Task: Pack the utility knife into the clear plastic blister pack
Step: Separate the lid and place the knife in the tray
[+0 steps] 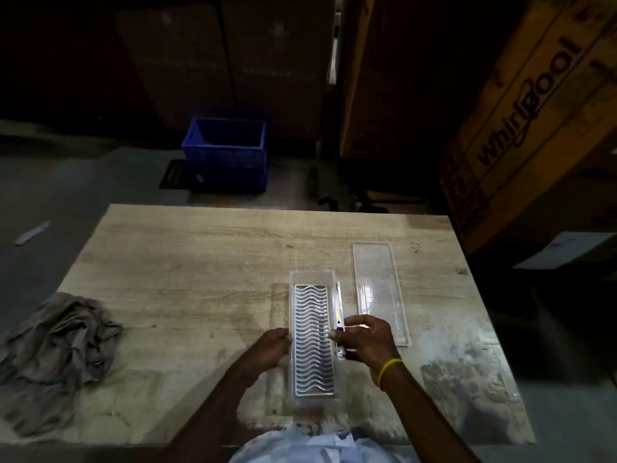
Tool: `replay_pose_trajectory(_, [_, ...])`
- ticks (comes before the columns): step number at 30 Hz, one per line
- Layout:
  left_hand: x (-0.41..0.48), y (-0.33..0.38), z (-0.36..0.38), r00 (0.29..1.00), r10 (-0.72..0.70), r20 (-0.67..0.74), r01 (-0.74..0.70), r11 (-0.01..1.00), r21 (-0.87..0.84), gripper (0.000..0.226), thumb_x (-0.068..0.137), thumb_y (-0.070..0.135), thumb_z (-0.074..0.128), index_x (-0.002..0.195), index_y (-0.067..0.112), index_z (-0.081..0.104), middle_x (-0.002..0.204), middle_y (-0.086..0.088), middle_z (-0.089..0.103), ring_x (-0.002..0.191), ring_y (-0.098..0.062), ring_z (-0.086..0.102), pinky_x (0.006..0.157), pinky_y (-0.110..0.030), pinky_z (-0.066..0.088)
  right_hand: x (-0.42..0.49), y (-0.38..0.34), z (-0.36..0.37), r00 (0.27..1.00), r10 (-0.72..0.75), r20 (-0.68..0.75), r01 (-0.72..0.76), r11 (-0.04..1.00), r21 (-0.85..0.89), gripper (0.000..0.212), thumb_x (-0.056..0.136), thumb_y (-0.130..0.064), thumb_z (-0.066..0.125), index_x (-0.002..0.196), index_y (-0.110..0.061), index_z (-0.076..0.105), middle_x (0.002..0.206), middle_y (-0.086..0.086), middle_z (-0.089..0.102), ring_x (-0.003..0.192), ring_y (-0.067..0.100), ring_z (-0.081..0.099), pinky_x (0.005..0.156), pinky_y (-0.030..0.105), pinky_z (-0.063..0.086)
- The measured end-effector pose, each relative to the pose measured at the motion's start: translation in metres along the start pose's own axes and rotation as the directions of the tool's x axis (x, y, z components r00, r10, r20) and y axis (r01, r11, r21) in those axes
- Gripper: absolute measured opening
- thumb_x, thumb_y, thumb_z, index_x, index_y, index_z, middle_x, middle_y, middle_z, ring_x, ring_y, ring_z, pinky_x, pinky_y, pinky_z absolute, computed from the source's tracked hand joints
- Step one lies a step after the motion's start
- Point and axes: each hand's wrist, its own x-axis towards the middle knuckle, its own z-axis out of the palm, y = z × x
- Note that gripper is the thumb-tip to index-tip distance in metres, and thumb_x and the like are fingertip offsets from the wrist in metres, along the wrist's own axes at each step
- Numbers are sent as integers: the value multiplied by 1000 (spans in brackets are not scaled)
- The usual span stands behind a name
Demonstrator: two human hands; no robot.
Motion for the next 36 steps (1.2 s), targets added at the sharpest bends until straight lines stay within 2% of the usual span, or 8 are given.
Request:
replay_pose_trajectory(5, [-7,4,2,999,44,28,-44,999,22,24,105,25,39,117,25,60,111,6,66,88,2,58,58,-10,41,9,7,32,998,-34,-48,23,975,-221,49,50,12,89,89,0,62,71,21,68,53,26,64,49,39,58])
replay_pose_trajectory(9, [-10,2,3,996,90,19,-91,994,54,34,106,23,36,132,15,56,127,1,61,108,-7,53,61,-5,41,35,40,47,988,-137,-76,97,915,-391,54,37,-2,91,77,-24,61,67,11,73,59,24,71,58,50,60])
replay_pose_trajectory(11, [-12,3,3,994,107,27,-109,991,76,36,106,24,35,134,13,55,134,-4,60,112,-8,53,66,-11,43,40,50,53,977,-191,-98,123,872,-474,53,35,-11,89,72,-31,58,63,2,71,60,18,71,60,43,61])
replay_pose_trajectory(14, [-14,4,2,990,140,31,-142,984,108,38,107,25,34,136,12,55,138,-6,59,119,-10,53,85,-20,40,34,50,63,969,-212,-130,114,842,-528,51,42,-8,89,69,-34,54,64,-4,69,64,17,70,65,38,60])
replay_pose_trajectory(21, [-6,-4,2,988,146,52,-152,979,139,43,104,35,36,133,11,58,136,-7,61,129,-22,56,109,-35,42,41,72,68,961,-246,-126,110,758,-643,37,52,-17,76,80,-27,56,79,-1,71,79,20,70,72,33,57])
replay_pose_trajectory(25, [-10,2,3,992,117,51,-123,982,146,39,107,27,31,136,13,53,137,0,57,130,-17,52,94,-26,38,28,64,72,959,-280,-48,122,560,-819,28,73,-18,68,100,-16,61,102,10,68,100,32,63,81,37,49])
replay_pose_trajectory(28, [-9,1,6,992,113,50,-119,985,122,38,107,24,32,139,13,49,138,1,54,132,-17,49,96,-26,36,23,63,72,967,-253,-7,104,421,-901,33,83,-19,60,114,-10,53,117,14,56,111,35,56,88,39,44])
replay_pose_trajectory(36, [-9,-1,7,990,139,38,-143,979,145,38,107,24,33,140,15,49,142,0,54,131,-17,50,98,-29,39,19,64,70,966,-255,34,119,326,-938,31,88,-17,52,118,-11,52,123,13,54,113,34,58,94,40,45])
